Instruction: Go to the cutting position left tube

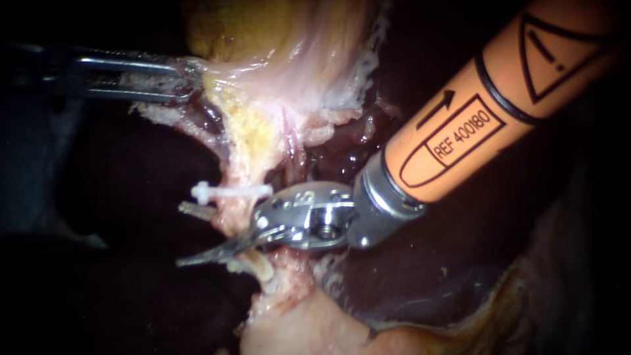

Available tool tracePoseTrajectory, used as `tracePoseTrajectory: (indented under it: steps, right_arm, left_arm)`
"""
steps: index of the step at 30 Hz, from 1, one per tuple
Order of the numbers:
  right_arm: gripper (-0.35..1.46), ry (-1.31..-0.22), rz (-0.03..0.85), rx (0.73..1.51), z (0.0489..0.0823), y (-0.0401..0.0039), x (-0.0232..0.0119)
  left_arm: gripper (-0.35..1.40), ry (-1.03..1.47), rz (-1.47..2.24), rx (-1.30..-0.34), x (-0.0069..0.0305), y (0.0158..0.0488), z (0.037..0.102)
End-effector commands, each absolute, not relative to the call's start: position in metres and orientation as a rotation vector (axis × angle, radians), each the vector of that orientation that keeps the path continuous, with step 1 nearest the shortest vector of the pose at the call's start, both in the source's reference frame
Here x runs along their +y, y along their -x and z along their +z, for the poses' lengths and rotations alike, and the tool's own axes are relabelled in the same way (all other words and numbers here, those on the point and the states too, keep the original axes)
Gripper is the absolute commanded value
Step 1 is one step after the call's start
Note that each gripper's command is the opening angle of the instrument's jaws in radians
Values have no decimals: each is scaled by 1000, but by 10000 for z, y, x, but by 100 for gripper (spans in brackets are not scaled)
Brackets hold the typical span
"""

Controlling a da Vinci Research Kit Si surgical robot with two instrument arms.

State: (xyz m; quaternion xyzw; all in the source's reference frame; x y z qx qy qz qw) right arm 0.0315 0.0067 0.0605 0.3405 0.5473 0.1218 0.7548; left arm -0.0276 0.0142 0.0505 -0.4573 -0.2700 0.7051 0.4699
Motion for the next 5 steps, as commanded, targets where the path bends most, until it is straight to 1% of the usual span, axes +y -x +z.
tracePoseTrajectory:
  steps: [1, 5]
  right_arm:
    - [143, -743, 267, 1193, 606, -315, 67]
    - [143, -743, 267, 1193, 606, -314, 67]
  left_arm:
    - [-35, 1121, 1728, -661, 142, 277, 505]
    - [-35, 1121, 1728, -662, 142, 276, 506]
